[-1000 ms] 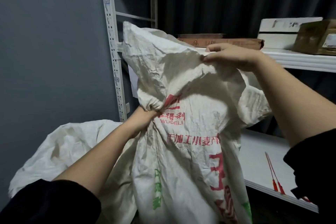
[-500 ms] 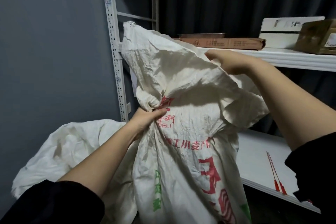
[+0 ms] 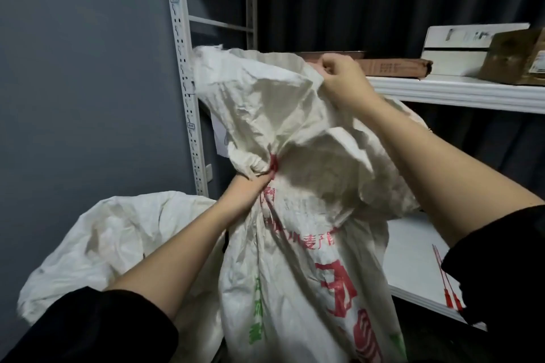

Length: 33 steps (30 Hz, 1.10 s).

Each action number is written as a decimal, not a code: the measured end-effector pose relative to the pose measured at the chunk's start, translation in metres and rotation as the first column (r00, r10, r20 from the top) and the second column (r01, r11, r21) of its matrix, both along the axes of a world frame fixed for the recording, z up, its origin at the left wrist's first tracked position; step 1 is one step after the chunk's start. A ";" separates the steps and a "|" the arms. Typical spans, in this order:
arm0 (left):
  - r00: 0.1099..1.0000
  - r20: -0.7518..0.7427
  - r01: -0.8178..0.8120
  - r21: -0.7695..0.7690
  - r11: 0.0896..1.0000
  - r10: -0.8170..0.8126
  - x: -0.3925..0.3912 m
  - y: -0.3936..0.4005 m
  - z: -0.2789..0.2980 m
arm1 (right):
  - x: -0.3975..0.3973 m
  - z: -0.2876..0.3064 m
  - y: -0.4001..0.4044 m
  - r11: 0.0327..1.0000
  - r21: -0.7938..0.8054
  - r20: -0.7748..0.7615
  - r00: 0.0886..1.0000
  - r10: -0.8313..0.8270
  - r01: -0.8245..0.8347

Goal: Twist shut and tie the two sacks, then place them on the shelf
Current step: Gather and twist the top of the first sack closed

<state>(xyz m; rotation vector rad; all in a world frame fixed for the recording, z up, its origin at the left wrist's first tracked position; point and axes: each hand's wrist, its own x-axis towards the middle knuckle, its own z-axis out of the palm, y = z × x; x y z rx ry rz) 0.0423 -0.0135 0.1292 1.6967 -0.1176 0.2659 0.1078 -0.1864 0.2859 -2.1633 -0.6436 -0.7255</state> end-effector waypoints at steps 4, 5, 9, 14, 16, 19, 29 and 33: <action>0.989 0.086 -0.113 -0.062 0.992 0.119 0.009 -0.007 -0.008 | -0.016 0.016 0.012 0.986 0.145 -0.322 0.938 0.131 -0.087; 0.985 0.057 -0.157 -0.088 0.984 0.162 0.013 -0.002 -0.011 | -0.018 0.020 0.004 0.977 0.165 -0.394 0.900 0.189 -0.133; 0.915 -0.116 -0.396 -0.071 0.916 0.386 0.021 0.019 -0.018 | -0.023 0.025 -0.035 0.926 -0.026 -0.585 0.757 0.292 -0.377; 0.819 -0.179 -0.555 -0.001 0.832 0.546 0.023 0.023 -0.019 | -0.032 -0.004 -0.029 0.828 -0.356 -0.620 0.773 0.138 -0.434; 0.790 -0.174 -0.589 0.048 0.807 0.587 0.021 0.019 -0.018 | -0.035 -0.018 -0.024 0.843 -0.381 -0.566 0.817 0.112 -0.379; 0.800 -0.126 -0.588 0.027 0.808 0.586 0.023 0.014 -0.018 | -0.042 -0.044 -0.005 0.856 -0.453 -0.486 0.874 -0.004 -0.248; 0.980 -0.194 -0.039 0.011 0.999 0.041 -0.003 0.010 -0.005 | -0.004 -0.012 -0.033 0.964 -0.128 -0.019 0.972 -0.235 0.231; 0.998 -0.059 -0.025 0.023 0.999 0.026 -0.003 -0.018 -0.001 | -0.016 0.008 -0.005 0.990 0.005 0.094 0.986 -0.141 0.141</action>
